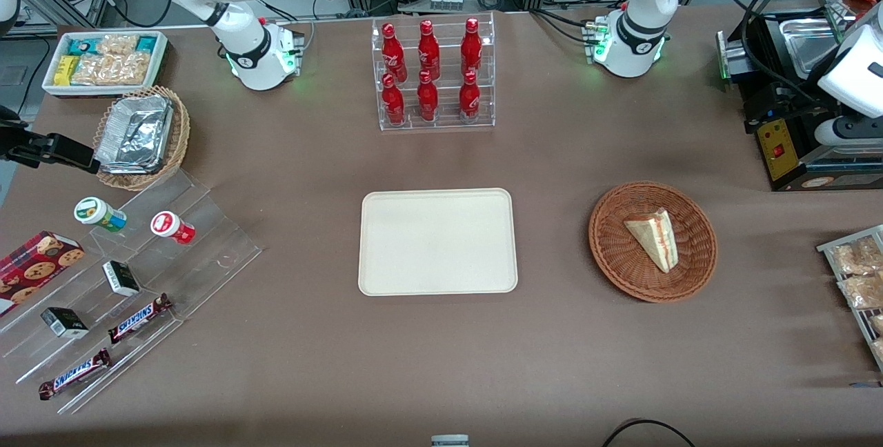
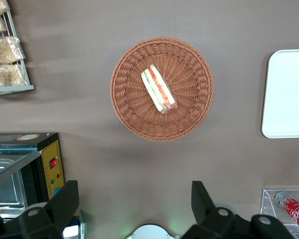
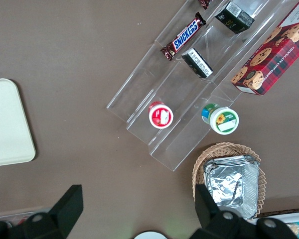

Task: Place sandwich from basket to tray
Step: 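Move the left gripper from rest toward the wicker basket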

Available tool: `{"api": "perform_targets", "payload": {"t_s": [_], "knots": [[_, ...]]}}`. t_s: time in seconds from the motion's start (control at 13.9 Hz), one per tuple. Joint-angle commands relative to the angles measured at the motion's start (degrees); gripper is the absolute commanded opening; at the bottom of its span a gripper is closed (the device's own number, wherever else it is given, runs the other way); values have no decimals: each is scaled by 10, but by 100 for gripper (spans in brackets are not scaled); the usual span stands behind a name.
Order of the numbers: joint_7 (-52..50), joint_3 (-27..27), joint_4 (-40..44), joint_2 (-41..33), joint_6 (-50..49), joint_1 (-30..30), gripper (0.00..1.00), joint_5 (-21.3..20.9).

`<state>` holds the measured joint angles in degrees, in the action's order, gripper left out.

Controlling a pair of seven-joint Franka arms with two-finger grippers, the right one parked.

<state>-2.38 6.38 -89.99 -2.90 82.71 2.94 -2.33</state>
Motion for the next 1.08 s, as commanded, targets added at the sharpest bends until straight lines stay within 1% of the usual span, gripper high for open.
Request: {"api": "perform_targets", "payload": {"t_s": [0.0,0.14,0.22,0.36,0.5,0.65,1.01], "knots": [[2,0,-2,-7,-12,0,100,-4],[-3,0,-31,-3,2,0,100,0],[-3,-4,-66,-4,30,1,100,8],[-16,-5,-142,-7,121,1,100,13],[-80,-4,-198,-4,210,1,100,11],[-173,0,-246,4,286,-1,100,9],[-248,4,-329,27,401,-7,100,5]]}}
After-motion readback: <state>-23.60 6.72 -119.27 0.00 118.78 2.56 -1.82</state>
